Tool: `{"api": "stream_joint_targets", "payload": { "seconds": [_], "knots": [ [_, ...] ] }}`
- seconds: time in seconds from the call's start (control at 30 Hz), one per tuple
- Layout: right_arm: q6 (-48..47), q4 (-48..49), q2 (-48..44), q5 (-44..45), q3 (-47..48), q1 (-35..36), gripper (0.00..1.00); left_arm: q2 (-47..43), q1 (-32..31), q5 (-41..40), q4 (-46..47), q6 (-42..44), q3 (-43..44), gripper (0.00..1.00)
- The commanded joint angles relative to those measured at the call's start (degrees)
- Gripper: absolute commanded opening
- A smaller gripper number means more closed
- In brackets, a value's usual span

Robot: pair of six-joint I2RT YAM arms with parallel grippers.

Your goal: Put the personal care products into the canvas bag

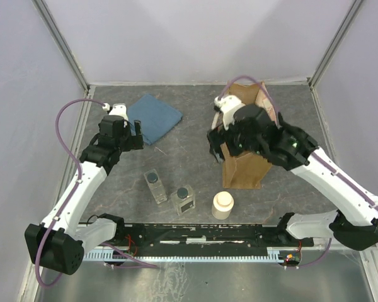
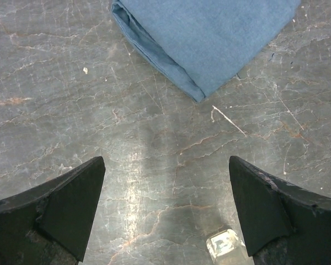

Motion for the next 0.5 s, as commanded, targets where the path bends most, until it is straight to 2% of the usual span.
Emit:
{"api": "stream_joint_targets", "payload": {
  "seconds": [0.0,0.23,0.47],
  "knots": [
    [7.42,-4.97,-4.18,7.94,-3.43,8.85,1.0,-0.32,0.25,2.09,3.91,-1.0,-0.64,1.0],
    [13.95,-13.14,-4.16,21.02,-6.3,21.59,1.0,0.18,0.24,2.8,4.46,-1.45,-1.82,1.0],
    [19.33,-10.46,-10.6,23.18,-13.53,23.49,1.0,0.26,0.24,2.95,4.77,-1.71,-2.4,1.0]
  ]
}}
